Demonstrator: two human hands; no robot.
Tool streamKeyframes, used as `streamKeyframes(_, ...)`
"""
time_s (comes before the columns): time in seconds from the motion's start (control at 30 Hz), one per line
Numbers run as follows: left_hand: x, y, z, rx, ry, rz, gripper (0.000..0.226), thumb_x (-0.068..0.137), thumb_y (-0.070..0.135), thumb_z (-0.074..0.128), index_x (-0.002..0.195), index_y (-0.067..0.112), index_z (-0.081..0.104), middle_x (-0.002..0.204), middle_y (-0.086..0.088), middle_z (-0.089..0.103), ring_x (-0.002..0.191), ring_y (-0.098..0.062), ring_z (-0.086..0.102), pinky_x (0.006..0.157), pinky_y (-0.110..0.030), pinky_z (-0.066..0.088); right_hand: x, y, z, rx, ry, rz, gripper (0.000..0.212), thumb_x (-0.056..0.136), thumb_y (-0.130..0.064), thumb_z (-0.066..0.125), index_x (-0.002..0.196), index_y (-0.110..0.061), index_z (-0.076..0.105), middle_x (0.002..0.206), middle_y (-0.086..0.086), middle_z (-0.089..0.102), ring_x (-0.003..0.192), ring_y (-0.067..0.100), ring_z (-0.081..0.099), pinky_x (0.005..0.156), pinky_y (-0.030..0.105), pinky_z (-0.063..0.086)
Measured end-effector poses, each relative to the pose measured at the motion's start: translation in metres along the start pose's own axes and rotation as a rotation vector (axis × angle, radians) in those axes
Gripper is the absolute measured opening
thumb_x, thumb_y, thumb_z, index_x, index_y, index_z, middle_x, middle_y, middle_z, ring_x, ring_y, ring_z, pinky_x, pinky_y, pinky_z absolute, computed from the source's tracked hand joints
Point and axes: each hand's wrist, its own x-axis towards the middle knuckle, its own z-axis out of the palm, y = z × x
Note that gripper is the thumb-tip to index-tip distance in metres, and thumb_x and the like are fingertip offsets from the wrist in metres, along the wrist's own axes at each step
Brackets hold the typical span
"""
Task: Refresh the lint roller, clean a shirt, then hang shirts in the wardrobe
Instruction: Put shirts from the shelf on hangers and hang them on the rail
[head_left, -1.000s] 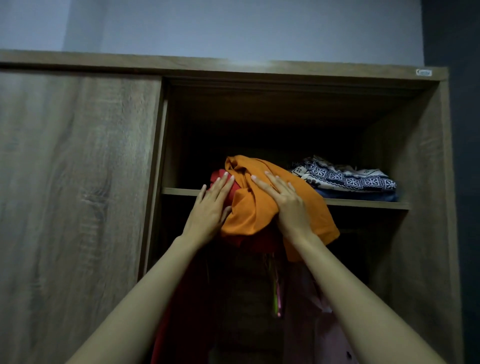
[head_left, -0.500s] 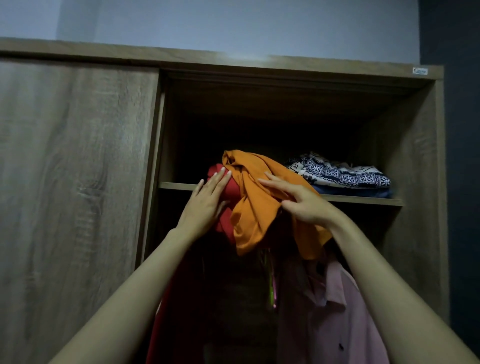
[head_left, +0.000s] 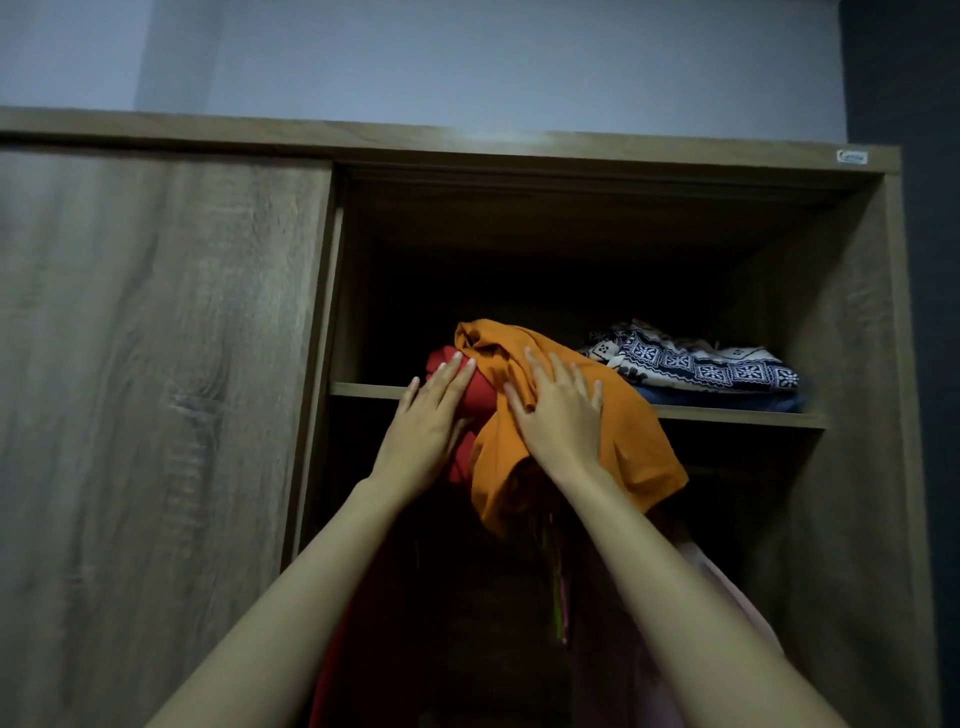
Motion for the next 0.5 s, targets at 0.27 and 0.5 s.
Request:
streamKeyframes(0.27, 0.002, 0.008, 0.002, -0.024, -0.015, -0.080, 0.066, 0.099, 0.042, 0.039, 0.154, 0.027, 0.006, 0.161, 0.001, 0.010, 0.148, -0.015, 0.011, 0.120, -0.040, 0.004, 0.007, -0.005, -0.001, 0.053, 0.223, -0.229, 0.037, 0.083, -0.007, 0.067, 0.118, -0.004, 0.061, 0.118, 0.011, 0.066, 0.108, 0.026, 0.064, 0.085, 0.033, 0.053)
streamKeyframes(0.5, 0.003, 0.011, 0.001, -0.009, -0.022, -0.115, 0.067, 0.098, 0.037, 0.043, 0.153, 0.026, 0.006, 0.162, 0.002, 0.007, 0.148, -0.014, 0.011, 0.120, -0.039, 0.003, 0.002, 0.022, -0.025, 0.112, 0.377, -0.216, 0.030, 0.084, -0.004, 0.064, 0.114, -0.002, 0.062, 0.108, 0.014, 0.070, 0.087, 0.028, 0.071, 0.068, 0.034, 0.058)
